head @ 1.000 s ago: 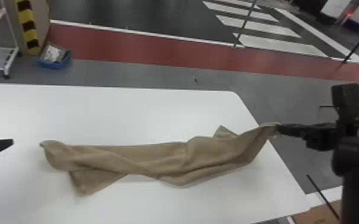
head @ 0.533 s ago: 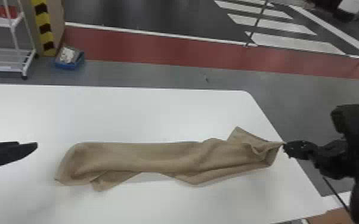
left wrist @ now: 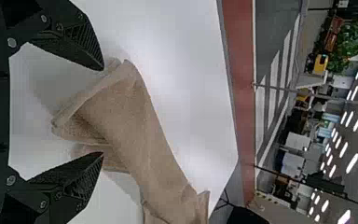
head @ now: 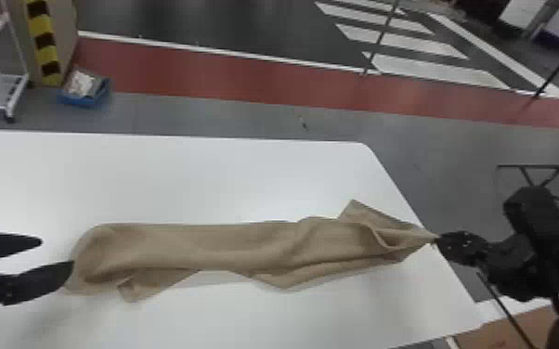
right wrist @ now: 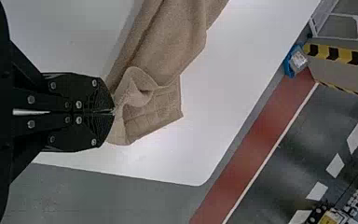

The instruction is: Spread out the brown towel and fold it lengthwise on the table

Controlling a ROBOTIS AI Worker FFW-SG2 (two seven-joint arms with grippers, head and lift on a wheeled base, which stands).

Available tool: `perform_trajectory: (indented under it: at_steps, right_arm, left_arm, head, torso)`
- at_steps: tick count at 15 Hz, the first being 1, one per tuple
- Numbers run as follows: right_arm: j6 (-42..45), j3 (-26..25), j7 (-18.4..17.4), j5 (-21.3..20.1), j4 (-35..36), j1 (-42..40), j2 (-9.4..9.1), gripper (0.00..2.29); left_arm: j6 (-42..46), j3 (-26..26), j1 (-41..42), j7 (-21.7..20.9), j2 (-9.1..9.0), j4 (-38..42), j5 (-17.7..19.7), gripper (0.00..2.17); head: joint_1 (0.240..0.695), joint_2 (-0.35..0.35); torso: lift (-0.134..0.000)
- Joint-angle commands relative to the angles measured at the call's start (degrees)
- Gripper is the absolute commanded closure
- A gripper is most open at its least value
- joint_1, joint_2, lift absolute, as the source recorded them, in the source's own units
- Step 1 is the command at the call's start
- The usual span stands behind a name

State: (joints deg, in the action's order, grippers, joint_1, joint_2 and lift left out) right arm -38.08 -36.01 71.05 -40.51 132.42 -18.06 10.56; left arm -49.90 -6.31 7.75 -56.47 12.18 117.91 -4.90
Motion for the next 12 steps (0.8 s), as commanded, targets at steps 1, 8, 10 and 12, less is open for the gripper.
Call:
perform_trajectory:
  at_steps: [1,8,10,12]
  right_arm:
    - [1.37,-2.31,0.32,0.08,0.65,-1.45,-0.19,1.57]
    - [2.96,-2.05,0.67,-0.45,1.17,-2.41,-2.04,1.57]
    - [2.96,-2.22,0.67,-0.45,1.26,-2.59,-2.04,1.57]
    - [2.96,-2.31,0.67,-0.45,1.26,-2.59,-2.12,1.57]
  left_arm:
    - [0.55,1.48,-1.43,3.21,0.03,-2.25,-2.04,0.29]
    - [-4.73,9.91,-12.06,8.05,-1.46,-11.3,-5.2,0.3]
    - [-6.31,11.67,-14.08,7.61,-1.81,-13.76,-6.61,0.3]
    - [-7.54,12.46,-14.96,7.26,-1.81,-14.64,-6.96,0.35]
  head:
    - [0.695,-0.35]
    - [0.695,-0.35]
    - [0.695,-0.35]
    - [0.695,-0.35]
  torso:
    - [-0.124]
    - [-0.124]
    - [-0.124]
    - [-0.124]
